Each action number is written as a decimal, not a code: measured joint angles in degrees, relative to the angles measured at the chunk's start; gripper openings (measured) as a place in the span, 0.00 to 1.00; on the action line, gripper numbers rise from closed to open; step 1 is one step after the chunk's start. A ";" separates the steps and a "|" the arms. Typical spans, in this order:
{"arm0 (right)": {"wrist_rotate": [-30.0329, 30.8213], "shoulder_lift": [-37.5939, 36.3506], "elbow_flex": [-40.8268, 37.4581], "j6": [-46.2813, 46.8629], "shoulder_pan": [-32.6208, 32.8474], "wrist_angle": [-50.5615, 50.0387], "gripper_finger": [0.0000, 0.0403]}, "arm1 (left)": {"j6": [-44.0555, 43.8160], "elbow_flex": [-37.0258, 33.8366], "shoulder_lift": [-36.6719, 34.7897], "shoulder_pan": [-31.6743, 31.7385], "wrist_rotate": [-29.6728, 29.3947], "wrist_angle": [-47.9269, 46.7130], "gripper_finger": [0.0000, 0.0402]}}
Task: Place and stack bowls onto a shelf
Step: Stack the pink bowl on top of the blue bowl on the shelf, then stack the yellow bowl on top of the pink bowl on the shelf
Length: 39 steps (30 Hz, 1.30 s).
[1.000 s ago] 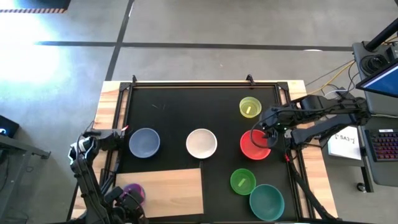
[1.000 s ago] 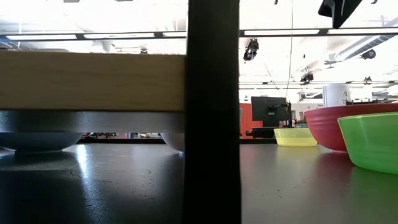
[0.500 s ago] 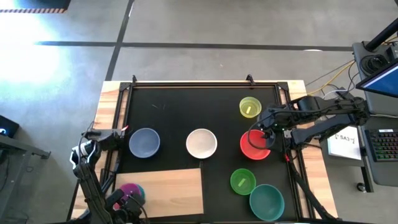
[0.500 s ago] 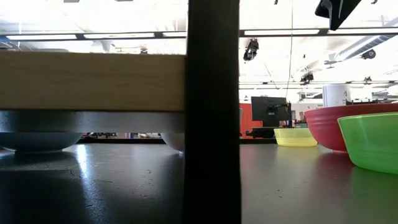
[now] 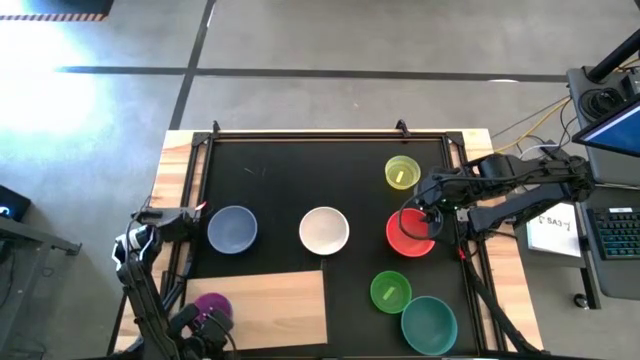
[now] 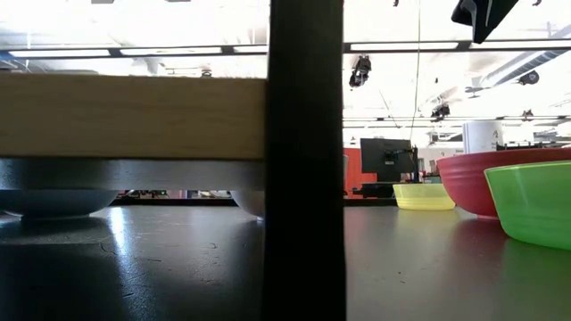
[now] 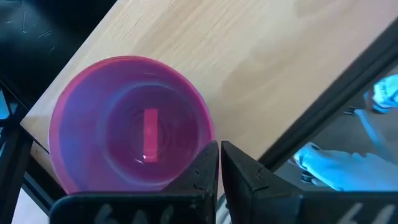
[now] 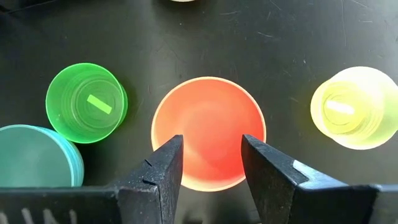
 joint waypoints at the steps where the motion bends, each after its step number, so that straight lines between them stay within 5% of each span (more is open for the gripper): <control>1: 0.23 0.00 0.02 0.13 0.00 0.00 0.38 | 0.01 0.37 -0.08 0.00 -0.43 -0.21 0.00; 10: 3.77 0.07 -1.31 8.57 -1.85 -5.90 0.44 | 0.21 0.56 -0.21 0.96 -11.22 -2.87 0.12; 15: 3.24 0.04 -1.36 14.28 -4.13 -8.28 0.49 | 7.74 1.09 -0.75 3.12 -17.67 -2.75 0.23; 21: 7.56 1.42 -2.10 21.56 -7.32 -6.77 0.51 | 14.81 0.21 -1.39 7.41 -18.28 -2.82 0.31; 32: 7.12 6.20 -7.32 15.20 -22.18 1.61 0.52 | 21.28 -0.18 -2.39 9.77 -25.84 -2.82 0.31; 39: -0.06 6.53 -17.54 6.77 -32.15 18.69 0.52 | 22.37 -0.18 -2.96 10.07 -29.33 -2.82 0.31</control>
